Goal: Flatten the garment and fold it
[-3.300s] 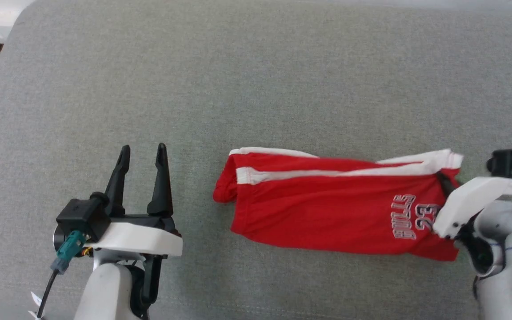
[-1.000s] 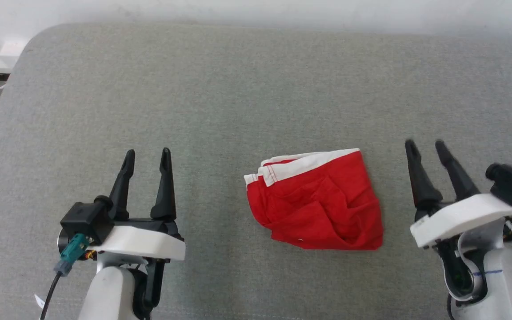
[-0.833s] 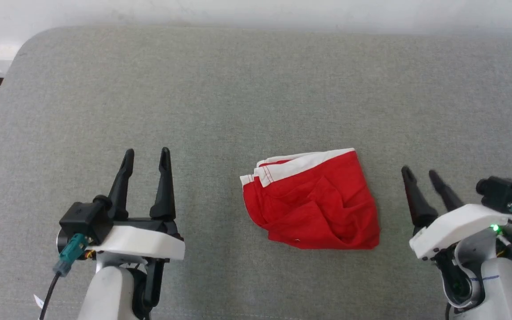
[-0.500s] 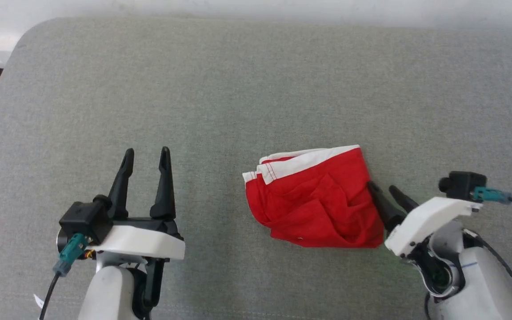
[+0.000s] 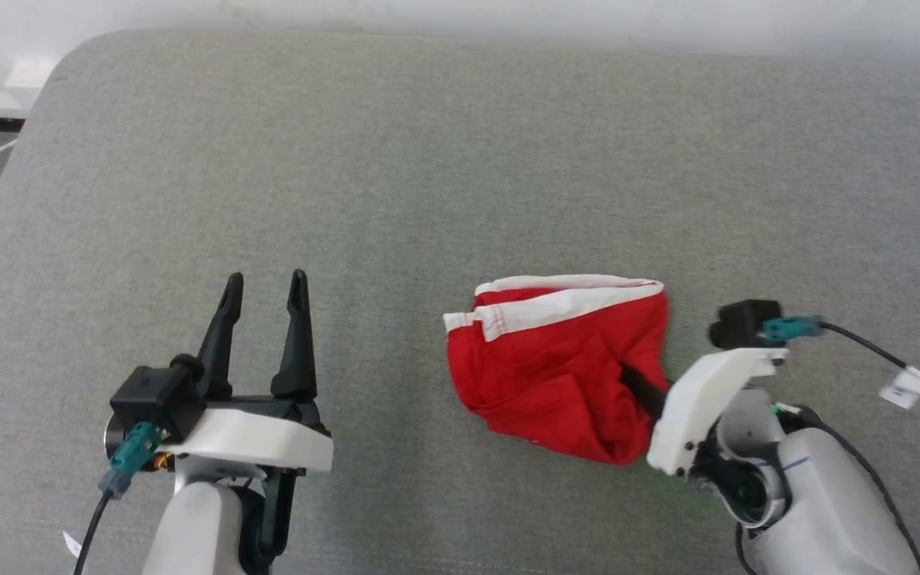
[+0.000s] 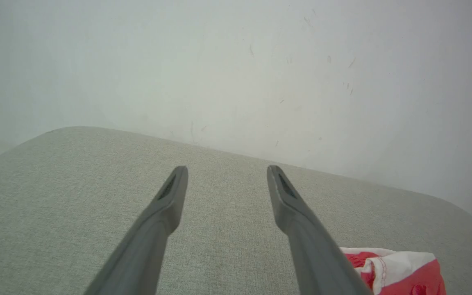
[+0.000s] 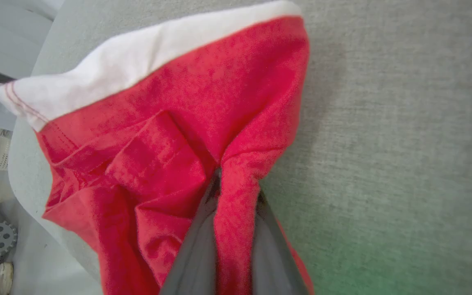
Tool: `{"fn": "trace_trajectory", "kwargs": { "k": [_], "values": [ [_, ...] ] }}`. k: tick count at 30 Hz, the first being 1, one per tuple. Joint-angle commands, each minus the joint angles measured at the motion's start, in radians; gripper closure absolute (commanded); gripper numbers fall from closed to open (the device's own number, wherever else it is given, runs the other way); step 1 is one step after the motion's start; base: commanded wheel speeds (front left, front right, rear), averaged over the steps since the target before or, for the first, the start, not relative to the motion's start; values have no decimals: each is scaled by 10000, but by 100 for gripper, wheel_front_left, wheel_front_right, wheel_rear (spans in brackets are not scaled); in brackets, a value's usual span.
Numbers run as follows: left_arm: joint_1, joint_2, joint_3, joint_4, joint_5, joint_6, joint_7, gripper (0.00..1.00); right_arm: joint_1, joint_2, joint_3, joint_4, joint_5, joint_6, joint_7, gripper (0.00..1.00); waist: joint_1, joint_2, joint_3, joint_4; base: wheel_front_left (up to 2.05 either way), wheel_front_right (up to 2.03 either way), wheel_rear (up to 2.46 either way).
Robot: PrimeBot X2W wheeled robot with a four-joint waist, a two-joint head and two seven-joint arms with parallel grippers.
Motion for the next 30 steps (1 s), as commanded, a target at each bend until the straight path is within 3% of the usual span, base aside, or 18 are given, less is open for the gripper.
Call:
{"fn": "trace_trajectory", "kwargs": {
  "k": [1,8,16,22,30],
  "values": [
    [214,-14,55,13,25,-15,-47,0,-78,16,332,-248,-568,-7,122,100,0,1,-108,-229,0,0,0],
    [346,-14,329,-93,187,-70,-47,0,-1058,-1072,2041,-1530,-3374,-7,320,100,0,1,-191,-1367,0,0,0],
    [20,-14,433,-211,398,-202,-47,0,-2182,-2179,3182,-1928,-4954,-7,327,100,0,1,170,-2898,0,0,0],
    [-509,45,358,-365,759,-362,-47,0,-2791,-2844,2290,-1267,-5661,-7,-177,100,0,1,1035,-4204,0,0,0],
    [-1173,474,132,-461,1060,-480,-42,0,-3401,-3001,507,61,-6399,-7,-1200,100,0,1,2148,-4812,0,0,0]
  ]
}}
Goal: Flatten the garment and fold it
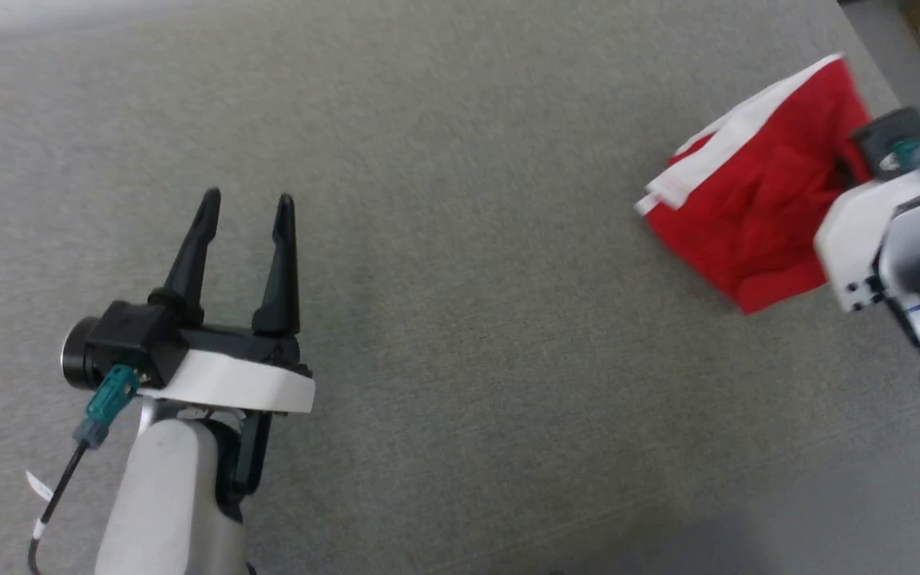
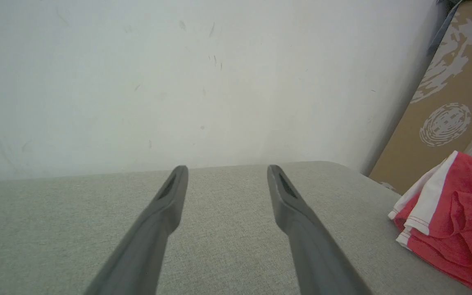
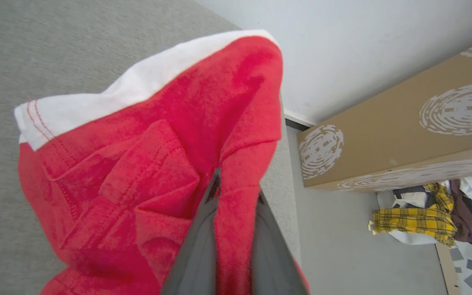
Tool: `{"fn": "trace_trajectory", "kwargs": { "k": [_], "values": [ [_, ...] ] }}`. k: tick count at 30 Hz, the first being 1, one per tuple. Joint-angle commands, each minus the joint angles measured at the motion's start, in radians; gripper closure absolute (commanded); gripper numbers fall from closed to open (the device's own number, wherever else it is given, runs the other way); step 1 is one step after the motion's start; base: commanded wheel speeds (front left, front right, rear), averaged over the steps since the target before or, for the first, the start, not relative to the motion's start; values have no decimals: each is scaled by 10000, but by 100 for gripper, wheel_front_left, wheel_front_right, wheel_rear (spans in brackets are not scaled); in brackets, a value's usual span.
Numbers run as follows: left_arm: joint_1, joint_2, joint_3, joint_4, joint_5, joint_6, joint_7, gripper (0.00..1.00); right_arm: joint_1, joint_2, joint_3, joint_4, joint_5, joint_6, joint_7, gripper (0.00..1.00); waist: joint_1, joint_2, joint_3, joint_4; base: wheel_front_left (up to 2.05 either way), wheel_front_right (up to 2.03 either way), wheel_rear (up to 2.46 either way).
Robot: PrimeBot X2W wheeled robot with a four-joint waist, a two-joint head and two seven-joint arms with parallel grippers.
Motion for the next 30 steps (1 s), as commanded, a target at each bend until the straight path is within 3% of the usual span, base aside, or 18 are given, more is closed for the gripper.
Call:
{"fn": "trace_trajectory", "kwargs": {
  "k": [1,11,20,21,23,30],
  "values": [
    [-145,68,-35,-51,84,-54,-35,0,-191,2,-86,56,-106,-21,-86,100,-1,0,1022,-675,0,0,0],
    [-776,632,-292,-1042,408,-84,618,0,-1275,249,-3376,1691,-2035,-21,-1150,100,-1,0,2430,-514,0,0,0],
    [-918,790,-407,-1340,391,-55,821,0,-1617,755,-6178,2165,-3885,-21,-1593,100,-1,0,2649,-101,0,0,0],
    [-880,784,-404,-1317,374,-37,802,0,-1631,859,-6398,2173,-4014,-21,-1647,83,-1,0,2595,-69,0,0,0],
    [-800,736,-391,-1221,308,3,725,0,-1602,996,-6718,2191,-4325,-21,-1704,0,-1,0,2422,7,0,0,0],
    [-428,303,-452,-421,-66,82,262,0,-1369,1236,-7467,2116,-4512,-21,-2448,0,-1,0,1028,530,0,0,0]
  ]
}}
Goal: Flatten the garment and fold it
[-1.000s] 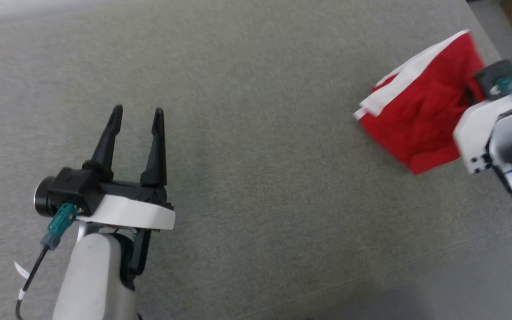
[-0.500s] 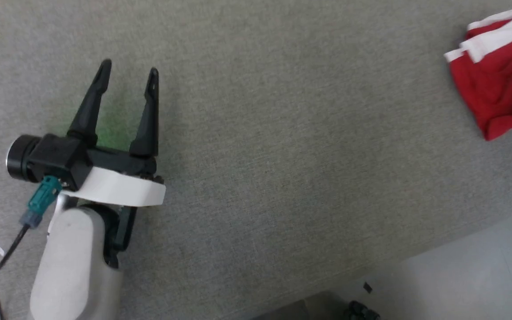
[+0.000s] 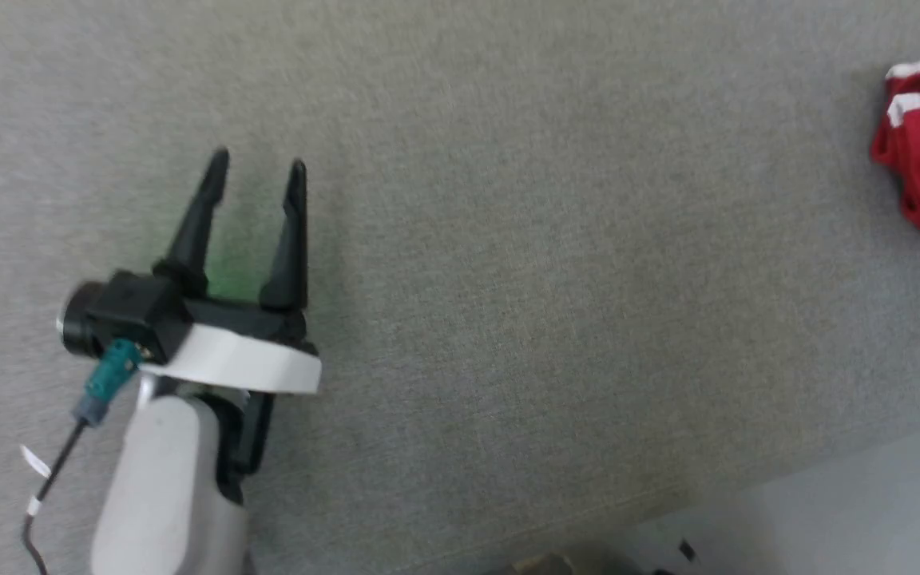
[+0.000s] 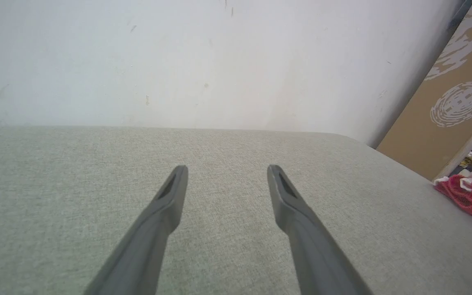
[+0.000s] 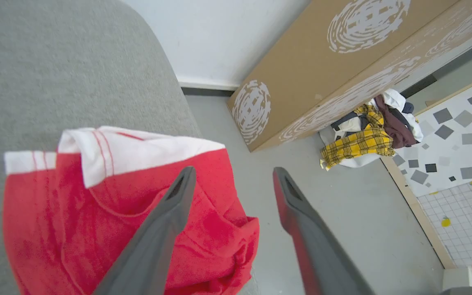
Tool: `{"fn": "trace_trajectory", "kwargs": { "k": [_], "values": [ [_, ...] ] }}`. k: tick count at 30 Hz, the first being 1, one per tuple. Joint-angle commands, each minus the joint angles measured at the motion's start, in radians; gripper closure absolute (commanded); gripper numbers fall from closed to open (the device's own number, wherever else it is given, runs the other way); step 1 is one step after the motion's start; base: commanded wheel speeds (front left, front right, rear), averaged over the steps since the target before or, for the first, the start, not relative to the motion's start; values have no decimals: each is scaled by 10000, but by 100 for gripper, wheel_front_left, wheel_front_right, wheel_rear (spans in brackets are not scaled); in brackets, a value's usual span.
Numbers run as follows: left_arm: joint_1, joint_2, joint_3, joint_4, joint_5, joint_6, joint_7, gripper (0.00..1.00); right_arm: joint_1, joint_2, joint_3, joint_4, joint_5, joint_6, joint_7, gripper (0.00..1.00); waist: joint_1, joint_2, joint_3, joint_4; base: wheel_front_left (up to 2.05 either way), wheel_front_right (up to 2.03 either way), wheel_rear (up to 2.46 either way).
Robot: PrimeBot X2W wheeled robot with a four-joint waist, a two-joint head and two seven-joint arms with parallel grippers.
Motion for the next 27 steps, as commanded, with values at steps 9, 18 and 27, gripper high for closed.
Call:
{"fn": "trace_trajectory", "kwargs": {
  "k": [9,18,27],
  "values": [
    [999,-505,16,1135,-643,149,-369,0,1069,392,1607,-270,2451,-23,-2353,0,0,0,-3047,1397,0,0,0],
    [1476,-718,31,1573,-923,292,-399,0,3670,844,3650,-3450,4896,-23,-2734,0,0,0,-4203,2559,0,0,0],
    [1852,-795,91,1890,-921,290,-401,0,6318,1461,4397,-6434,5740,-23,-2204,0,0,0,-4848,3415,0,0,0]
  ]
}}
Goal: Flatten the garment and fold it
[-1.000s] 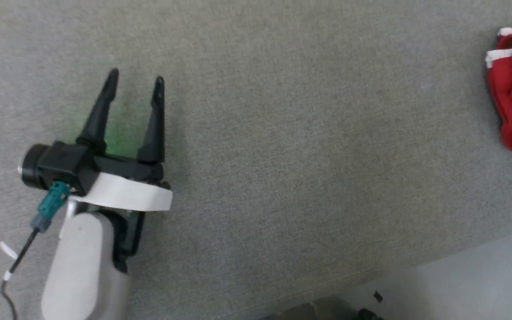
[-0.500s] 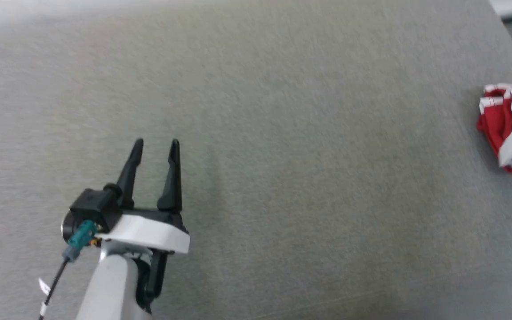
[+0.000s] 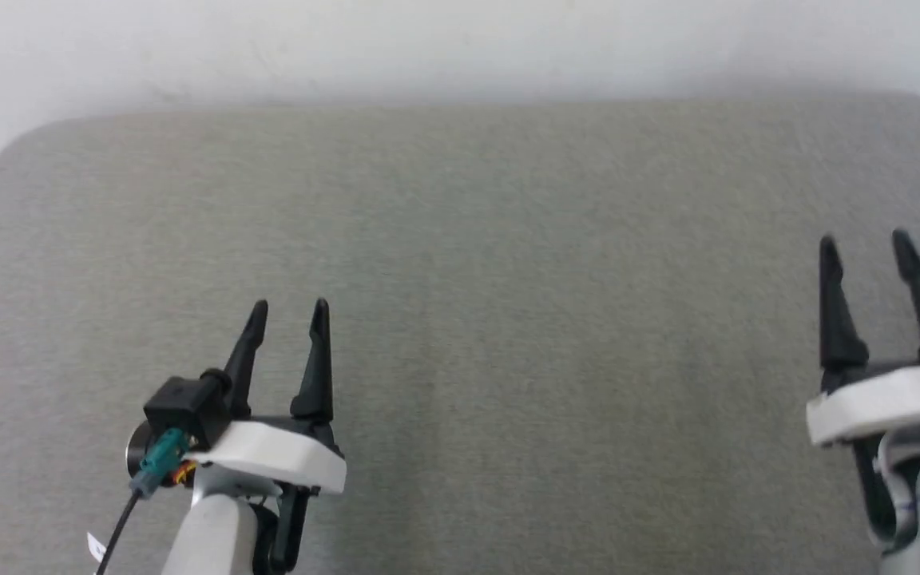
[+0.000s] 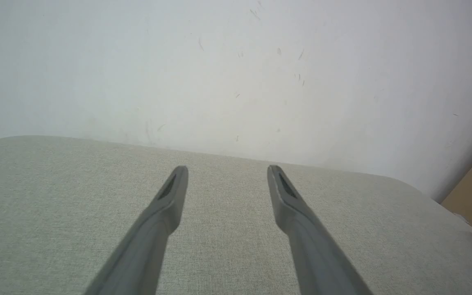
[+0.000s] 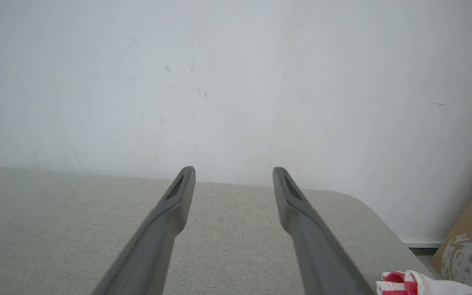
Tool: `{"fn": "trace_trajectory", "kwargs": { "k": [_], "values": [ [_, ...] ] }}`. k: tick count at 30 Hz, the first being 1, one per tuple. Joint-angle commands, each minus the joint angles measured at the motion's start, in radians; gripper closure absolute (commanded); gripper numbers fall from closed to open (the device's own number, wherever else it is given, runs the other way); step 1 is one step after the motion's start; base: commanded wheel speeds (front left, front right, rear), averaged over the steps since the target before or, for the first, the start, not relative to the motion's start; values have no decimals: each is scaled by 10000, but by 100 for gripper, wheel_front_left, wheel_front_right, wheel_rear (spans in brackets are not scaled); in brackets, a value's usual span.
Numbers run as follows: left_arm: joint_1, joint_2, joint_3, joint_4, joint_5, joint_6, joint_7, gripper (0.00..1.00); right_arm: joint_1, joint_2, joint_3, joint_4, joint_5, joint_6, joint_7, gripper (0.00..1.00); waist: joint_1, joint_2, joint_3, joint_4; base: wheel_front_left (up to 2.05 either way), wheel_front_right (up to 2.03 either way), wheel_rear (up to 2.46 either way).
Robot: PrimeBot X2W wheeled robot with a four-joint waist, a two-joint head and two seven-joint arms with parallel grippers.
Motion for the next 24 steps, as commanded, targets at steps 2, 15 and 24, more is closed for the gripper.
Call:
{"fn": "trace_trajectory", "kwargs": {
  "k": [2,15,24],
  "values": [
    [300,-40,31,81,-13,39,-48,0,849,253,119,-547,94,-19,56,0,1,-1,-871,891,0,0,0],
    [999,-63,143,-18,102,-34,-49,0,2670,554,280,-1038,220,-19,-185,0,1,-1,-1296,1401,0,0,0],
    [1505,-66,134,-118,106,40,-49,0,3117,561,606,-750,636,-19,-252,0,1,-1,-1492,1573,0,0,0]
  ]
}}
